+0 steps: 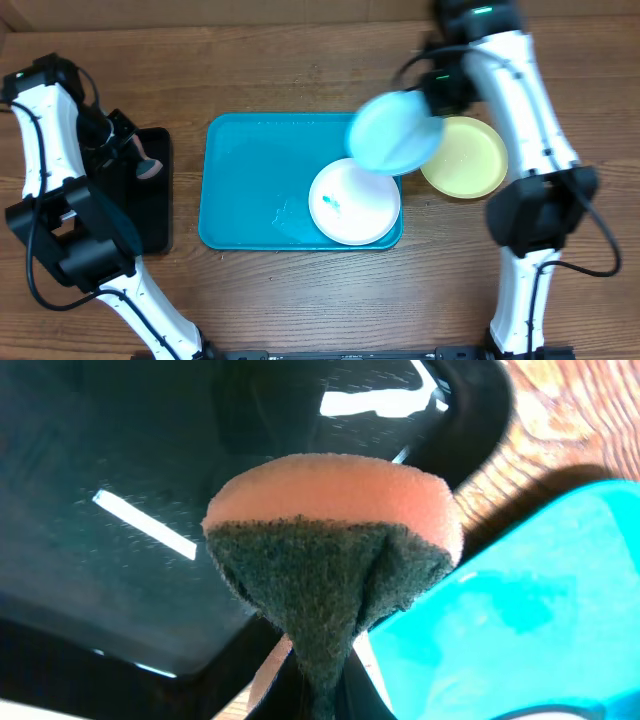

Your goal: Clean dirty plates on tray and stack at the side

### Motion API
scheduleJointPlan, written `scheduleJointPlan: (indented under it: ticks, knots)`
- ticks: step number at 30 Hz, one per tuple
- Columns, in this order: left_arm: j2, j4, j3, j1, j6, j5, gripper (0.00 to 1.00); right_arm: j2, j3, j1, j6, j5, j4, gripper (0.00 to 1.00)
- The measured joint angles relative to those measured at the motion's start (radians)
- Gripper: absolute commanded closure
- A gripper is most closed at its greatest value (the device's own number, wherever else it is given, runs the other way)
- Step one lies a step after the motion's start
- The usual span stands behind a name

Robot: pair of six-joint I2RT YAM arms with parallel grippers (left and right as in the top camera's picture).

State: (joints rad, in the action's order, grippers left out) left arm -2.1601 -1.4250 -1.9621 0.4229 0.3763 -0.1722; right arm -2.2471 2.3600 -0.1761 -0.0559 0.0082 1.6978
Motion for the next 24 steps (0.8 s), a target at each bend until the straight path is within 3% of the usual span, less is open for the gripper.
scheduleJointPlan:
  ticks: [8, 16, 24]
  knots:
    - [0.000, 0.016, 0.000, -0.089, -0.041, 0.000, 0.96, 0.000, -0.178, 0.285, 0.011, -0.110, -0.034, 0.96]
    - [0.000, 0.034, 0.000, -0.103, -0.044, -0.001, 0.96, 0.000, -0.373, 0.356, 0.013, -0.113, -0.164, 0.92]
    - [0.000, 0.034, 0.000, -0.103, -0.045, -0.001, 0.96, 0.000, -0.391, 0.359, 0.059, -0.039, -0.220, 0.91]
